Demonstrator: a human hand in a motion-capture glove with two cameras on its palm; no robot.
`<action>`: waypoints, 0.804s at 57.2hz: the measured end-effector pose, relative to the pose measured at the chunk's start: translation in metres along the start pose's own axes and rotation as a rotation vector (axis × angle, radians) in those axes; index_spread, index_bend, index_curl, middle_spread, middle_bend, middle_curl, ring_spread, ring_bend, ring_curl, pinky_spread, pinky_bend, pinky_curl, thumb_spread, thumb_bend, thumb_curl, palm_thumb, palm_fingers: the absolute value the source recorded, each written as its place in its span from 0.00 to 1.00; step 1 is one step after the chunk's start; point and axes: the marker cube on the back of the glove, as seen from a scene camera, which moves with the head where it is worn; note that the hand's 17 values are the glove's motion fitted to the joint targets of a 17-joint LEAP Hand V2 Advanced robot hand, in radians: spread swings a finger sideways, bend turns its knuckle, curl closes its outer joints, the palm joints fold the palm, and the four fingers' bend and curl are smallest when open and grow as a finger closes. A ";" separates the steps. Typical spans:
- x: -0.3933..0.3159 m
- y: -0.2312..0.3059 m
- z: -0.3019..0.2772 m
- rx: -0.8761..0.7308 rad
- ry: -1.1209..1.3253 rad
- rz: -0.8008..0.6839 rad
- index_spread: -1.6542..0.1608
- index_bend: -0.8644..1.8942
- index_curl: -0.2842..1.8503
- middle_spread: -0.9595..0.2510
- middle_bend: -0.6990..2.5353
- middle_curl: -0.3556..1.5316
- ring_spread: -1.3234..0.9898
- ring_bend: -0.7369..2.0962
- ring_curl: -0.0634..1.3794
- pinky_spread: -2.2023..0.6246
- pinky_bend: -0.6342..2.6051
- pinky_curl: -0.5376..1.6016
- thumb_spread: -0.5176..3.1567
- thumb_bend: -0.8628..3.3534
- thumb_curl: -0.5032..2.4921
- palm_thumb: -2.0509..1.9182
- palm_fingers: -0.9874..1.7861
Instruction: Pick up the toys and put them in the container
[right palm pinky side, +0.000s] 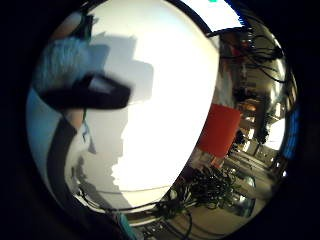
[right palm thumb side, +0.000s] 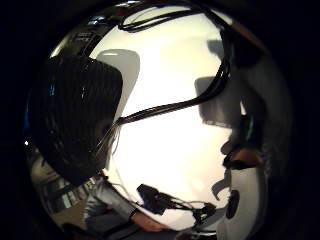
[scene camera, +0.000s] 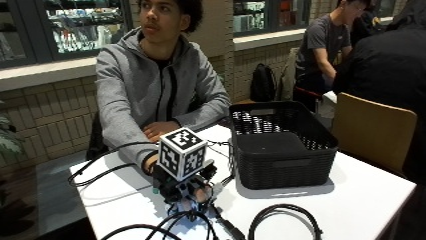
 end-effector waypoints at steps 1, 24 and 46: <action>-0.001 0.001 0.000 0.018 0.018 -0.003 0.75 0.41 0.27 0.79 0.24 0.23 0.54 0.47 0.17 0.71 0.55 0.44 0.58 0.30 0.31 0.66 0.55; -0.042 0.027 -0.114 0.327 -0.024 -0.156 0.74 0.50 0.38 0.63 0.31 0.26 0.44 0.54 0.28 0.64 0.50 0.44 0.48 0.30 0.41 0.72 0.69; -0.248 0.062 -0.220 0.451 -0.098 -0.585 0.75 0.53 0.47 0.55 0.35 0.30 0.42 0.55 0.33 0.64 0.49 0.45 0.38 0.29 0.51 0.72 0.70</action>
